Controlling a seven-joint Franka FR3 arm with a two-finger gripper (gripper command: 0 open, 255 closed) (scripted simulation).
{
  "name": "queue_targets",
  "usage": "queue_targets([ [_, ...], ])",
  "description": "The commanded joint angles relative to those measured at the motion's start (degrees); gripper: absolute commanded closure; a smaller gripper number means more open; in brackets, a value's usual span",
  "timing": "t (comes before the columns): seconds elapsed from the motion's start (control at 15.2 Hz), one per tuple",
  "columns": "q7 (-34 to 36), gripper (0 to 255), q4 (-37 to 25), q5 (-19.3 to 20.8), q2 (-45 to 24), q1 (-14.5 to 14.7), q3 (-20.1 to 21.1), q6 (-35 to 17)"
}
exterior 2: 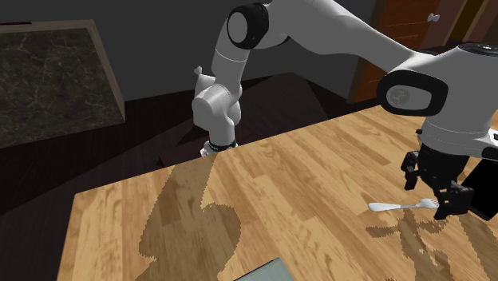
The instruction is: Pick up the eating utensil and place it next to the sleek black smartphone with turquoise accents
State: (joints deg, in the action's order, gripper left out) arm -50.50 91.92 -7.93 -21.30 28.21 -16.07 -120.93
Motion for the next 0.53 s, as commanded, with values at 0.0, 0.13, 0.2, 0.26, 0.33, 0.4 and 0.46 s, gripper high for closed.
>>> queue_targets([
  [0.0,0.2,0,-0.7,0.3,0.8,0.1,-0.1,1.5],
  [0.13,0.5,0,-2.5,0.8,2.3,0.2,-0.3,4.7],
  [0.2,0.6,0,-3.2,1.0,2.8,0.2,-0.4,5.9],
  [0.26,0.6,0,-3.2,1.0,2.8,0.2,-0.4,5.9],
  [0.33,0.6,0,-3.2,1.0,2.8,0.2,-0.4,5.9],
  [0.4,0.6,0,-3.2,1.0,2.8,0.2,-0.4,5.9],
  [0.46,0.6,0,-3.2,1.0,2.8,0.2,-0.4,5.9],
])
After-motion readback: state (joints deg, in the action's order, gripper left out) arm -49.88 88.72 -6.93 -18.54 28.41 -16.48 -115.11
